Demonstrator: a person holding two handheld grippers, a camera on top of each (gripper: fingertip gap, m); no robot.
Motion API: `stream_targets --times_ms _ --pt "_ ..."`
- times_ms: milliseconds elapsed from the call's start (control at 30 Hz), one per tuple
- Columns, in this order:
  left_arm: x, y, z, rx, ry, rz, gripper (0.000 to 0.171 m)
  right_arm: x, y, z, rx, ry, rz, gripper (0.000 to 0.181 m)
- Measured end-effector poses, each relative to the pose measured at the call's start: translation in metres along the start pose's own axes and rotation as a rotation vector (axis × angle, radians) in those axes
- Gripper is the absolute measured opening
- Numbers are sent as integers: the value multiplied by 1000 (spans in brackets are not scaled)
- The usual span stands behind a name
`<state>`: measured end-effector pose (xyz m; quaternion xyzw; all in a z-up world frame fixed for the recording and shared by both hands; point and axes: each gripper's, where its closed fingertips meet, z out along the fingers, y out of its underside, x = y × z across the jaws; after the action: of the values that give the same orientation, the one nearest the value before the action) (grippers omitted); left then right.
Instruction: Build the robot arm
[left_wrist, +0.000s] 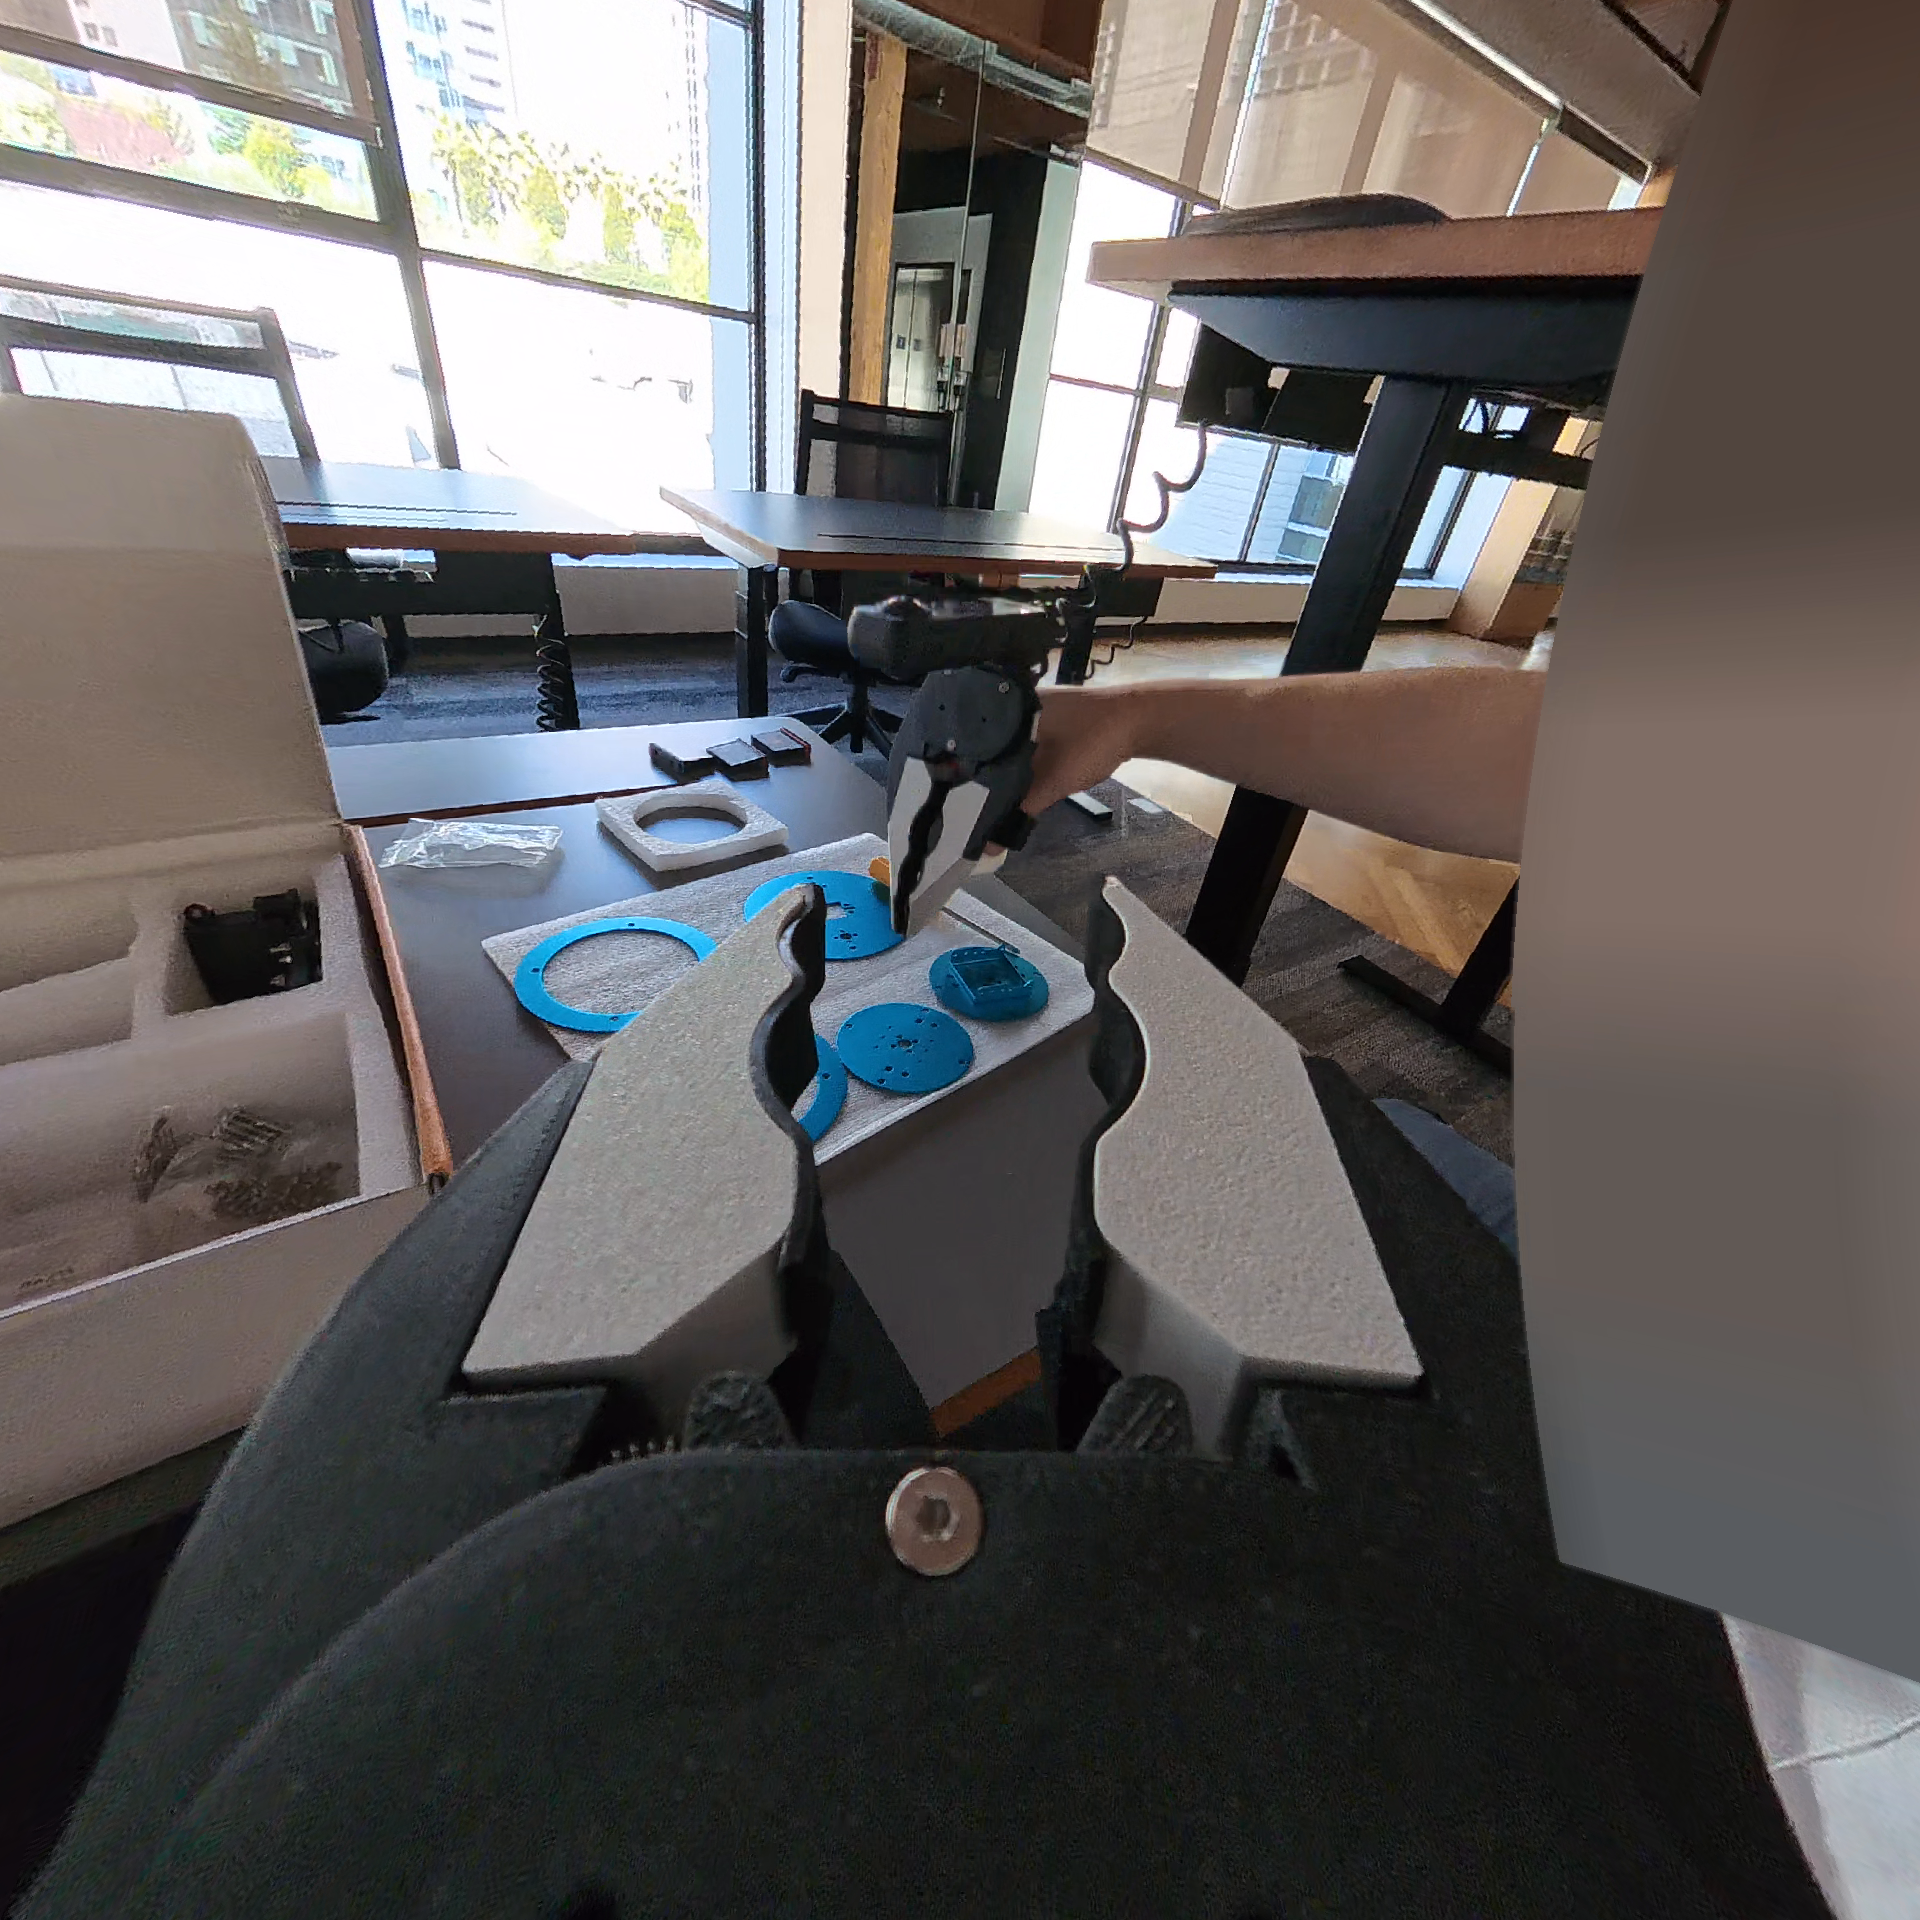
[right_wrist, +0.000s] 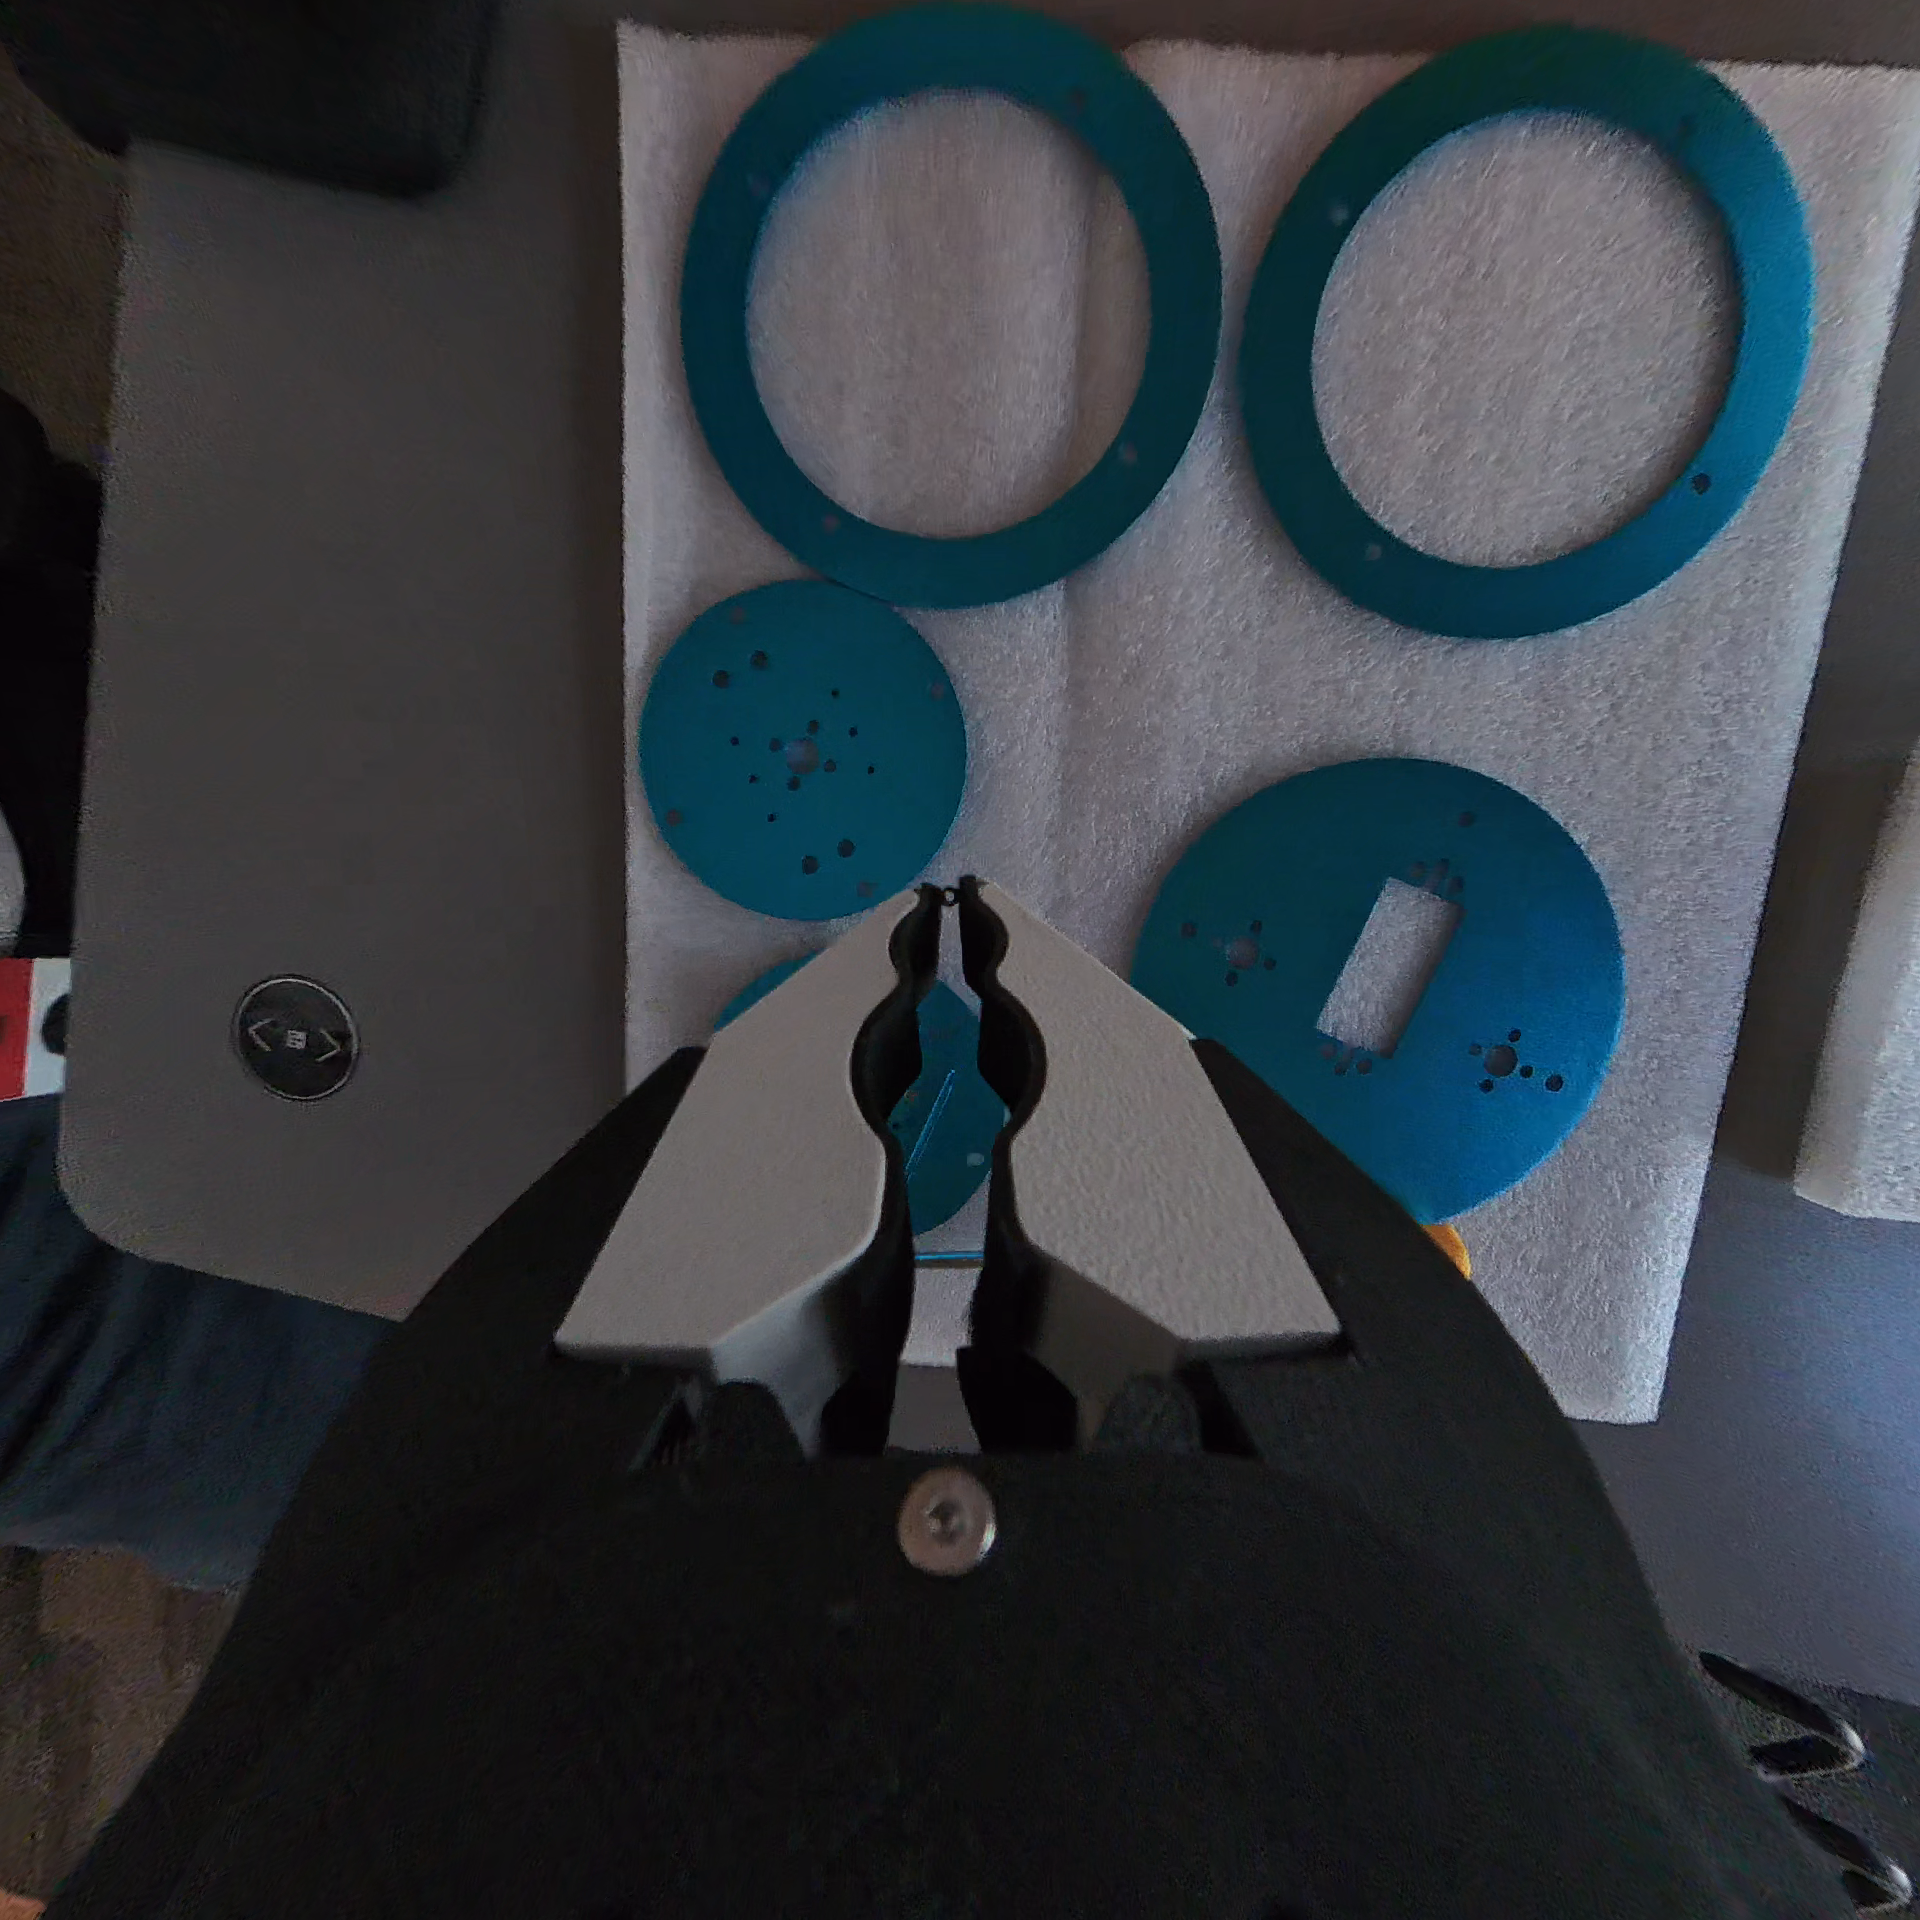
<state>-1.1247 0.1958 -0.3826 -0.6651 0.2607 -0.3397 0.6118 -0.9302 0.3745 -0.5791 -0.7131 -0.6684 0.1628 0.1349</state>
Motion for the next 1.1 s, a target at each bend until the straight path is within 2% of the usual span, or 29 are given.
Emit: stream_targets --times_ms 200,333,500,600,700,800,867,933,967,1033,1100 --pt "-3 4 -4 -2 2 -8 49 7 17 29 -63 -11 24 2" --pt "1 4 -4 -10 16 -6 49 10 28 34 -90 -7 29 4" --pt "3 -7 -3 9 15 -5 49 9 24 26 -36 -17 52 9" --pt "9 -21 0 29 17 16 49 9 -1 -4 -38 15 -19 8" --pt "16 -44 8 63 15 46 50 6 -76 -77 -25 77 -145 6" --pt "34 -72 20 133 48 80 50 -7 -163 -186 -24 164 -205 6" --pt "52 -84 37 153 89 131 50 -30 -192 -262 -57 189 -164 6" --pt "72 -82 62 106 138 186 56 -51 -190 -334 -132 241 -92 9" --pt "83 -82 74 97 166 202 57 -65 -177 -368 -181 252 -44 8" --pt "109 -84 94 109 245 223 56 -96 -135 -434 -268 293 86 9" --pt "130 -81 110 97 320 218 56 -134 -74 -494 -319 330 214 9"
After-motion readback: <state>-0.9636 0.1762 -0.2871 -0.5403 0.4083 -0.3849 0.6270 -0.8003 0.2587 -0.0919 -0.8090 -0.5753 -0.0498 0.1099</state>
